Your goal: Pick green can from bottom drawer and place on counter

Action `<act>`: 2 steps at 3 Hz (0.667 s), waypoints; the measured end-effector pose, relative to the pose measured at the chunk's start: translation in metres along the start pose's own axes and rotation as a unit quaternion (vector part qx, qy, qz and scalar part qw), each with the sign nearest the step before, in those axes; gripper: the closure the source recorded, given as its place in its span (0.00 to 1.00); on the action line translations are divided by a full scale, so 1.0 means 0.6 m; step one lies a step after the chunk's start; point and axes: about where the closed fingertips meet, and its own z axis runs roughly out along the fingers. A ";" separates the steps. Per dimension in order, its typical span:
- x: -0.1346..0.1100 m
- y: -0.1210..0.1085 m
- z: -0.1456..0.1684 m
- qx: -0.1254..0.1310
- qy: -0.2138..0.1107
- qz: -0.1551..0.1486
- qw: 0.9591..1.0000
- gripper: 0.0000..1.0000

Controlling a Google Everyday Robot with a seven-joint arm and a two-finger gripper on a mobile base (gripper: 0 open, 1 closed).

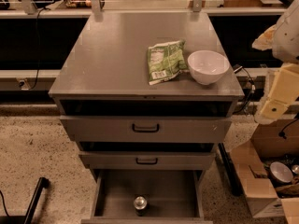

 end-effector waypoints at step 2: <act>0.001 -0.002 -0.005 0.009 0.010 0.003 1.000 0.00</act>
Offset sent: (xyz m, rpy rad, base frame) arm -0.0009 -0.0053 0.0025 -0.0612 -0.0043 -0.0407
